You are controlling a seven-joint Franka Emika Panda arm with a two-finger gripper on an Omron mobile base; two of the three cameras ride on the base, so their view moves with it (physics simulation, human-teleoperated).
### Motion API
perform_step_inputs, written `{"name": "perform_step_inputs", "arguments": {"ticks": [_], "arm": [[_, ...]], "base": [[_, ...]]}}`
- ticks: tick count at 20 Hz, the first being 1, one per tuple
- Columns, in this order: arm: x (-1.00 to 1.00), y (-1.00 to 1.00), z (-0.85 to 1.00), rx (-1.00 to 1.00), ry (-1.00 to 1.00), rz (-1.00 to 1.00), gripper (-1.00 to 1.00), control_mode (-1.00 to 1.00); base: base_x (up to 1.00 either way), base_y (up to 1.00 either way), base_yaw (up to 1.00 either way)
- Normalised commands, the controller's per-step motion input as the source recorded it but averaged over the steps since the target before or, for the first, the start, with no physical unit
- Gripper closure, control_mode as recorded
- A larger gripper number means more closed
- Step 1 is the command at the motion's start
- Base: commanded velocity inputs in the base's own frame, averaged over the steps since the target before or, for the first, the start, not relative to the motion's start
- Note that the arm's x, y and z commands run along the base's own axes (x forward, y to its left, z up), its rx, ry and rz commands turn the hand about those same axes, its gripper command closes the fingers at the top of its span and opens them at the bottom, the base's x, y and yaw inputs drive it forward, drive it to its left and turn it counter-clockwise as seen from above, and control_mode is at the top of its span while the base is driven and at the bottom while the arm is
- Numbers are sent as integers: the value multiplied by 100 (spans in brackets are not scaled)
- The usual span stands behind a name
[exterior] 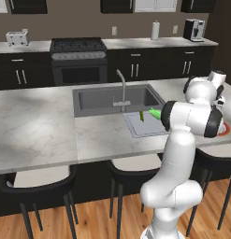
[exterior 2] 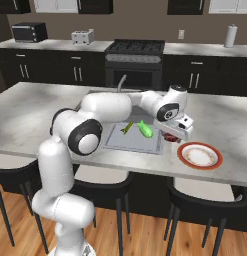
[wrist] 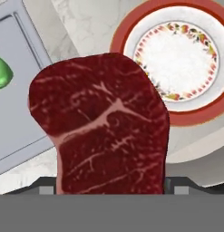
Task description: Create a steak meal by picking up the steak and asparagus from the tray and placing them on the plate. Leave the corn on the tray.
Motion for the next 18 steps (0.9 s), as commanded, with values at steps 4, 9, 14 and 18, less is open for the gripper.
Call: {"name": "perform_step_inputs", "arguments": {"ticks": [4, 9, 14, 18], "arm": [[0, -74, -36, 0, 2, -1, 100, -100], [0, -60, -32, 0, 2, 0, 100, -100], [0, -62, -28, 0, 2, 0, 100, -100], [0, -67, -23, 0, 3, 0, 100, -100]], "base": [[0, 0, 0], [0, 0, 0], [0, 0, 0], [0, 0, 0]]}}
